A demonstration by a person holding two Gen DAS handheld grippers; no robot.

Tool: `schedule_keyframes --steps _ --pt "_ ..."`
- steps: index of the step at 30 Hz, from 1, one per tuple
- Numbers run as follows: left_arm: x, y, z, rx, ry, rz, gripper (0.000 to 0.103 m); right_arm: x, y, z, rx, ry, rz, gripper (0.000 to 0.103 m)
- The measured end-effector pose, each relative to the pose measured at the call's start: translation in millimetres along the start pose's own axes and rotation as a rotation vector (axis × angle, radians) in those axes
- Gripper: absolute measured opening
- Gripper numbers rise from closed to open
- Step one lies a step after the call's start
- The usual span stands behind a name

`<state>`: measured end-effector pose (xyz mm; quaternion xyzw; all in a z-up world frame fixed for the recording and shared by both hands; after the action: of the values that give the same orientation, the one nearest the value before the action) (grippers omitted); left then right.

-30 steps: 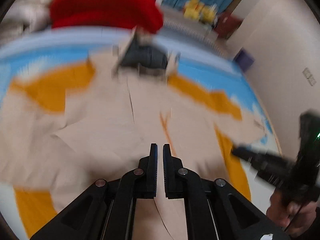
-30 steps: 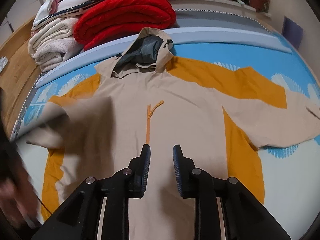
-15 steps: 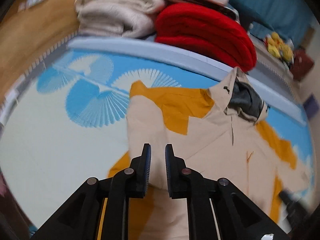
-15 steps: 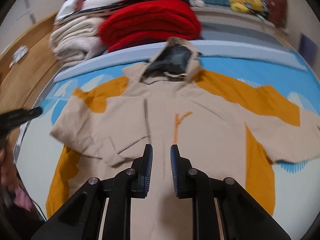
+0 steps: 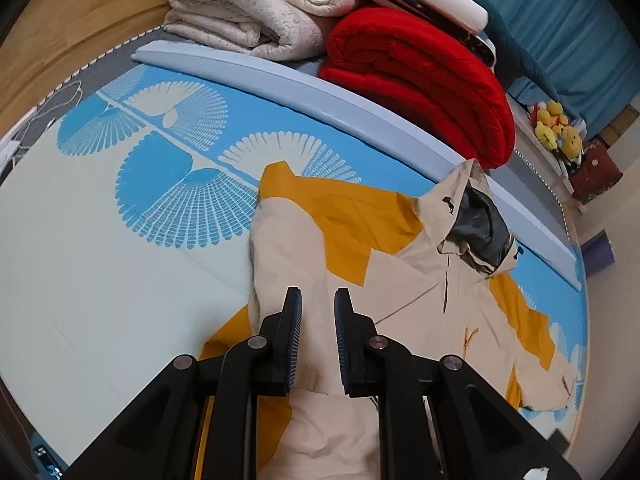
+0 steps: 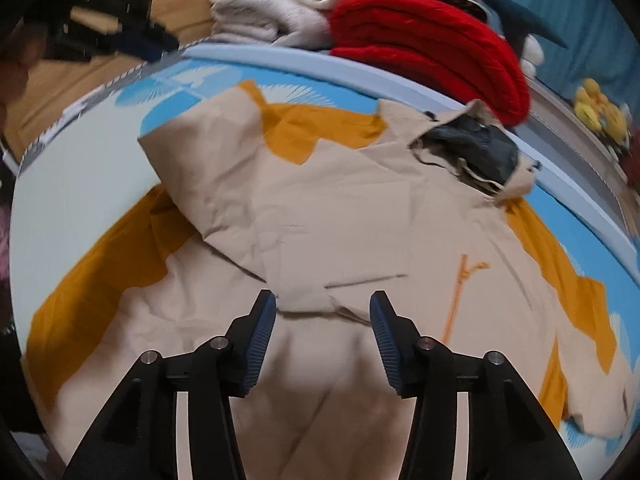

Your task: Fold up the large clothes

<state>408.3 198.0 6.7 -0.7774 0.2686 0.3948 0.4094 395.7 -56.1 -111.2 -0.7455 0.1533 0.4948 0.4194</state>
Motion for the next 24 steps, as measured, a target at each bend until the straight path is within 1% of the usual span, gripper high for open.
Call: schedule_keyframes --steps 4,9,11,13,14,16,17,18,20,24 --pt "4.5 -1.7 10.2 -0.037 0.002 0.023 0.014 21.2 -8.6 18.4 -0.081 0.014 0.009 0.057" --pt "1.5 -11.5 26.0 -0.082 -0.003 0.008 0.014 55.2 -6.0 41.6 -0.215 0.106 0.077 0.057" --pt "1.0 -16.9 35.5 -0.112 -0.011 0.001 0.014 66.0 -0.6 47.2 -0.258 0.121 0.111 0.057" --pt "1.0 -19.3 41.9 -0.130 -0.018 -0.002 0.014 73.2 6.0 49.9 -0.299 0.141 0.133 0.051" --pt "1.2 -20.2 45.2 -0.142 -0.023 -0.004 0.014 73.2 7.9 50.2 -0.311 0.148 0.130 0.043" --pt "2.0 -20.7 46.9 -0.154 -0.024 -0.002 0.014 65.3 6.4 44.6 -0.282 0.125 0.102 0.030" --pt "2.9 -19.8 45.7 -0.158 -0.024 -0.001 0.014 62.3 4.5 41.8 -0.266 0.117 0.094 0.012" --pt "3.5 -19.5 44.1 -0.158 -0.023 0.001 0.014 57.5 1.3 36.3 -0.237 0.104 0.083 0.009" --pt "5.1 -17.3 37.1 -0.152 -0.012 0.005 0.014 46.0 -7.4 23.5 -0.170 0.093 0.048 0.009" --pt "5.3 -14.1 18.0 -0.100 0.009 0.005 0.014 10.9 -26.9 -16.2 0.030 0.033 -0.059 0.009"
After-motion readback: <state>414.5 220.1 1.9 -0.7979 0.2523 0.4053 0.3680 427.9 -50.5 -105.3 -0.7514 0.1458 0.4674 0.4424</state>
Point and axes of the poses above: each gripper's, at about its wrist camera, not at the fingertips, and x roughly the way its jaws point, z to its left, y to its underside, the point moved 1 cm from there along x, roughly the way its jaws point, and after that the axes turned 3 degrees about y, right-handed, at the moved point
